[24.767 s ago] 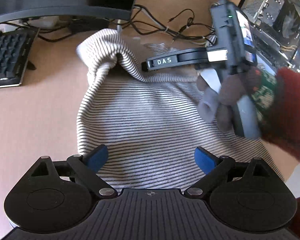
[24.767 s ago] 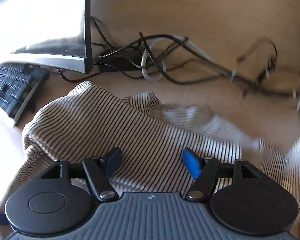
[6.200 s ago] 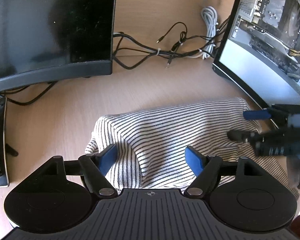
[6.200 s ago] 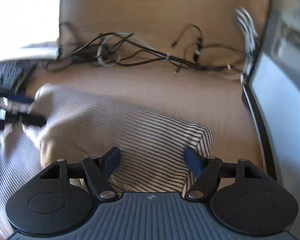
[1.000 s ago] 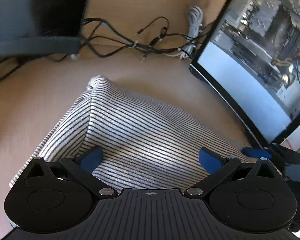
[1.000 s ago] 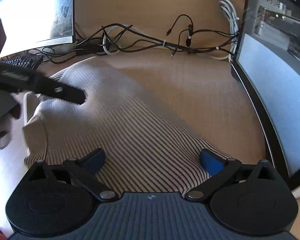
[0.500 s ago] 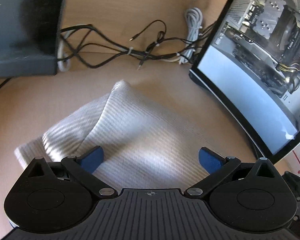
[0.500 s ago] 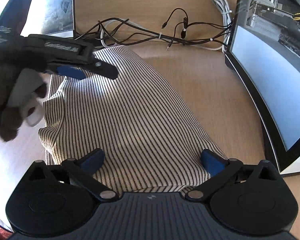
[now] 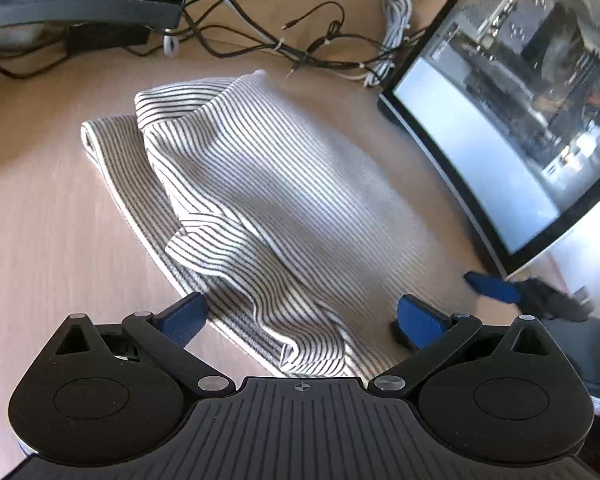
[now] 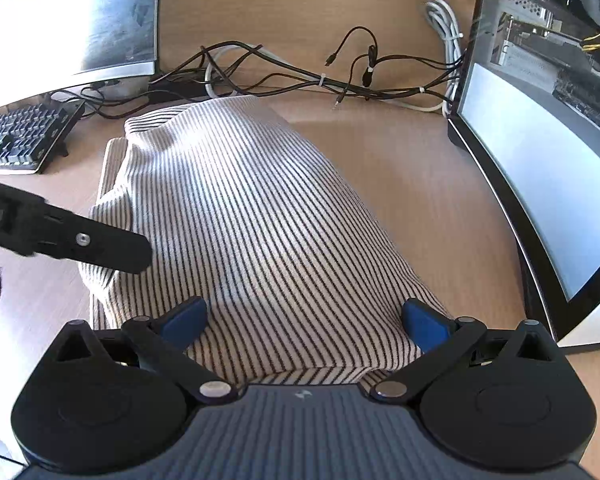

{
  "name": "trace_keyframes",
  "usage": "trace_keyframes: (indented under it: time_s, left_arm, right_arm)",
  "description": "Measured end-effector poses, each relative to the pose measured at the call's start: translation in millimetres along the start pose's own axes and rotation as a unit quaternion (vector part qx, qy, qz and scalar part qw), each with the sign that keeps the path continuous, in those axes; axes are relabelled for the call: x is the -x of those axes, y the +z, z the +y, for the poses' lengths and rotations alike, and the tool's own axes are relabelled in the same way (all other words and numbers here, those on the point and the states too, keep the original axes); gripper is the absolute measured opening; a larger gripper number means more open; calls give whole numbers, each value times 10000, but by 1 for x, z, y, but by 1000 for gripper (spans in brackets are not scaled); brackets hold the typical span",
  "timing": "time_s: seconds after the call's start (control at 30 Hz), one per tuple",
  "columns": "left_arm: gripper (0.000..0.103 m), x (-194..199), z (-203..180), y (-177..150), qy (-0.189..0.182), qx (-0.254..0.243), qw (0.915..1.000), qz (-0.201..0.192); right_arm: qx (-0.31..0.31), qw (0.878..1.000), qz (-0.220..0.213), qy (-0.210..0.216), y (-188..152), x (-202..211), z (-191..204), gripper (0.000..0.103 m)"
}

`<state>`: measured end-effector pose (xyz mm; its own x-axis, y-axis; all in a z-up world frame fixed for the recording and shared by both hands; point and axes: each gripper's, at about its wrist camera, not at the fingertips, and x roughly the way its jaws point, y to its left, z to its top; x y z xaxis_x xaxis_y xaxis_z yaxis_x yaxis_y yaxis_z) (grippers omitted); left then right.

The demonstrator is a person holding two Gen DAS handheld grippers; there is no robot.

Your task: Fold clothes

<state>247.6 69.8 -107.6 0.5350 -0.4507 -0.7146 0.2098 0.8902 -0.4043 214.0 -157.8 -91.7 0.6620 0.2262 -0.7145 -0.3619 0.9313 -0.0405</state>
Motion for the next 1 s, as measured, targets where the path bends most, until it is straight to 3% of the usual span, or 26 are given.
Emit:
trace_keyframes:
  time_s: [0.23, 0.47, 0.6, 0.77, 0.87, 1.0]
  left_arm:
    - [103, -1, 9, 7, 427, -75, 9990, -94]
    - [103, 18, 11, 19, 418, 40, 9982, -436]
    - [103, 46, 6, 26, 86, -12, 9971, -755]
    - [103, 48, -13, 15, -676, -315, 9958, -525]
    - [103, 26, -27, -1, -581, -524, 9969, -67]
    - [103, 15, -34, -18, -273, -912, 9953, 152]
  right_arm:
    - [285, 9994, 18, 204, -14, 18, 13, 103]
    - [780, 9887, -66, 1275, -12, 51, 19, 103]
    - [662, 9909, -432, 1092, -1, 63, 6, 103]
    - [160, 9968, -730, 276, 11, 58, -16, 103]
    - [66, 9983, -577, -97, 10, 44, -23, 103]
    - [177, 9977, -657, 12, 6, 47, -25, 103]
